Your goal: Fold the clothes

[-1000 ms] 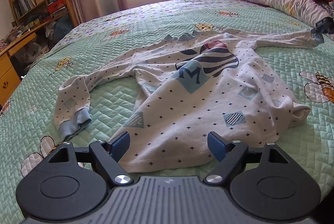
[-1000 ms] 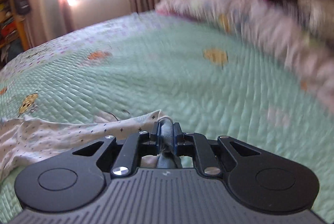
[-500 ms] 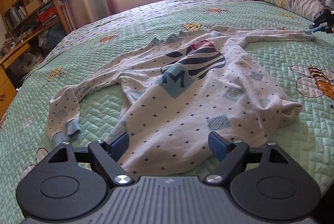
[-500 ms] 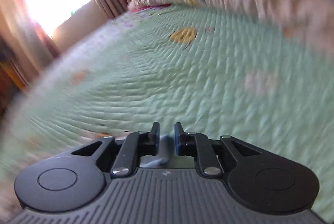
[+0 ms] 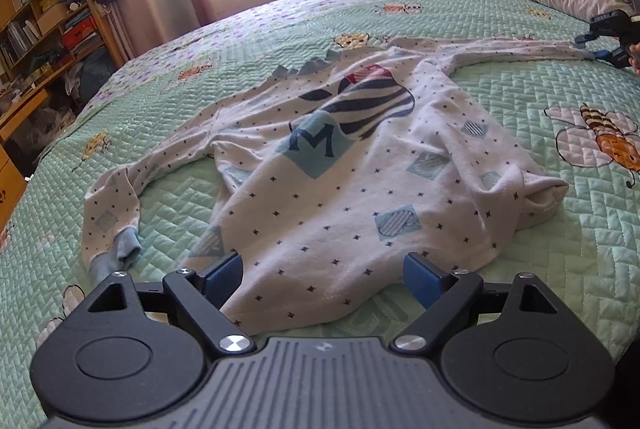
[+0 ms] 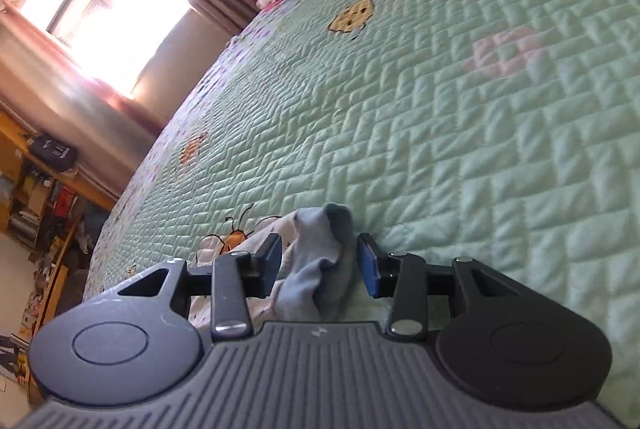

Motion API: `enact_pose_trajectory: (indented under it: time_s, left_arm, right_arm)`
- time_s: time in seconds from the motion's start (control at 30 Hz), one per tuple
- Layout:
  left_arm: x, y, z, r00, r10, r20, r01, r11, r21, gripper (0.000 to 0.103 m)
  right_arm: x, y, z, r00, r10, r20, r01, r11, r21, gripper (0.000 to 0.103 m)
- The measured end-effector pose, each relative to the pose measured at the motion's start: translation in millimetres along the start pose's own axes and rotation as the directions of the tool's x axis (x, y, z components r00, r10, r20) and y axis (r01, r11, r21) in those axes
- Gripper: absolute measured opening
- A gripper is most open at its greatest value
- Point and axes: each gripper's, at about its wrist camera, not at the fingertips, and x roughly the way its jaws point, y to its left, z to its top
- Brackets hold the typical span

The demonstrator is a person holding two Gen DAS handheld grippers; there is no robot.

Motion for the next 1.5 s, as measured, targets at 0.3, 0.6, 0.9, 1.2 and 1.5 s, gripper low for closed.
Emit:
enact_pose_trajectory:
  time_s: [0.3,0.6,0.9,1.2,1.5]
  left_arm:
    - [-6,-9,-1,1.0,-0.008,0.002,0.008,1.0,0.031,0.089]
    - [-13,-10,-2,1.0,-0.001,0.015,0.0,0.999,0.032,0.091]
    - [-17,-8,-3,0.999,0.001,0.034,-0.002,0.999,0.035,0.094]
    - [-21,-6,-5,0.999,0.014,0.037,-0.014,1.0,0.005,0.095]
    - [-26,39,-11,0.992,0.124,0.016,-0.118,0.973,-0.2,0.102]
  right_arm:
    - [5,13,-2,0.997,-0.072,-0.011,0.07,0.992,-0.107,0.007]
    - [-8,36,13,0.971,-0.233,0.053,0.239,0.941,-0.241,0.007]
    - [-43,5,1,0.959,-0.232,0.162,0.246,0.967,-0.071,0.012]
    - [-29,33,-19,0.994,0.105,0.026,-0.105,0.994,-0.005,0.05]
    - [-62,26,-69,0.978,-0.128,0.168,0.117,0.99,0.072,0.033]
